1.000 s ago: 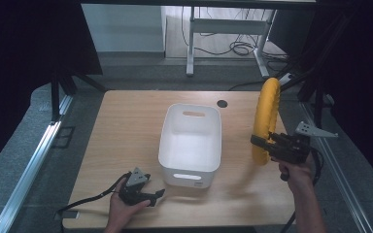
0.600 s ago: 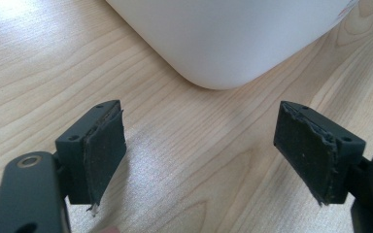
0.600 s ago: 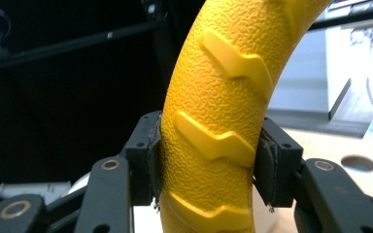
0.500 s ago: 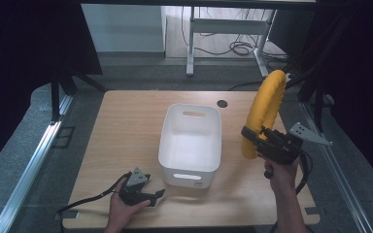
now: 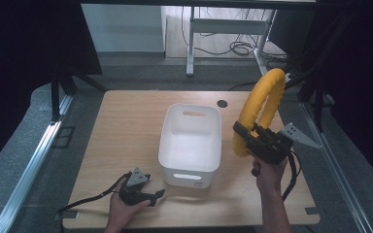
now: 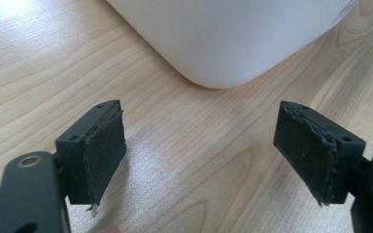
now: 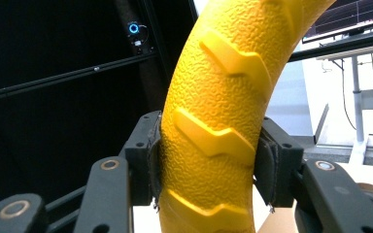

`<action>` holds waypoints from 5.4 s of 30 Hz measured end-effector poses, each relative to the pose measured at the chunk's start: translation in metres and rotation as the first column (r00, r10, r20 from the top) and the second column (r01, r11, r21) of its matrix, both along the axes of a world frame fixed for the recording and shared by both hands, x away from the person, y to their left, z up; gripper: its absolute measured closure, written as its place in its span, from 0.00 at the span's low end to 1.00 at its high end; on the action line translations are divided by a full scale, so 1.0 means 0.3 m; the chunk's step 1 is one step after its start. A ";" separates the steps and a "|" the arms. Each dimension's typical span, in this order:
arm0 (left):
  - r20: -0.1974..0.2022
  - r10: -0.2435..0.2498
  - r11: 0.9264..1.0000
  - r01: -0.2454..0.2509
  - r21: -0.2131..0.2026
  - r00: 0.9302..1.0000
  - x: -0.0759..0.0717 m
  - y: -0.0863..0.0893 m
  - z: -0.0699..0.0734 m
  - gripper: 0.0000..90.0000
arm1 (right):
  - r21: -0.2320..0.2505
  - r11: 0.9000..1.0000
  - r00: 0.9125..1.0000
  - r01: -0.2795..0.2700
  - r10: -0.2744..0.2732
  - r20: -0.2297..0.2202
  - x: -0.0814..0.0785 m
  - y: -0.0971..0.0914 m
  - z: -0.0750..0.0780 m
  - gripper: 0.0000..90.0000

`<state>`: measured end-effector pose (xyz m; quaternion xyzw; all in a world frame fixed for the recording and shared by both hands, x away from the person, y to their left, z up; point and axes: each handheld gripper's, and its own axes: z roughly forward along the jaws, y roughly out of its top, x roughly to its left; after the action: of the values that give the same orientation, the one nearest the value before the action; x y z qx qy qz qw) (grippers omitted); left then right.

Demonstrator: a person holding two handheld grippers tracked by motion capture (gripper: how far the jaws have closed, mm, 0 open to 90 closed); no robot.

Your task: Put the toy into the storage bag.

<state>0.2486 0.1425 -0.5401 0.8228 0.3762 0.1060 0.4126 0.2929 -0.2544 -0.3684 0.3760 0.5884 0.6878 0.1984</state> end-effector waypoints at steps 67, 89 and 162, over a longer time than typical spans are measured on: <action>0.006 -0.006 1.000 0.006 0.015 1.000 0.001 0.007 0.006 0.21 | 0.022 0.999 0.985 -0.050 0.045 0.164 -0.042 0.437 0.167 0.55; 0.005 -0.011 1.000 0.011 0.020 1.000 0.001 0.007 0.003 0.21 | 0.028 0.997 0.985 -0.076 0.070 0.156 -0.060 0.542 0.116 0.55; 0.002 -0.009 1.000 0.009 0.002 1.000 0.000 0.006 0.006 0.21 | -0.029 0.998 0.998 -0.058 0.059 0.025 -0.090 0.626 -0.142 0.52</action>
<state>0.2487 0.1444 -0.5383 0.8248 0.3719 0.1052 0.4128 0.2660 -0.0666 -0.4111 0.3469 0.6062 0.6897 0.1910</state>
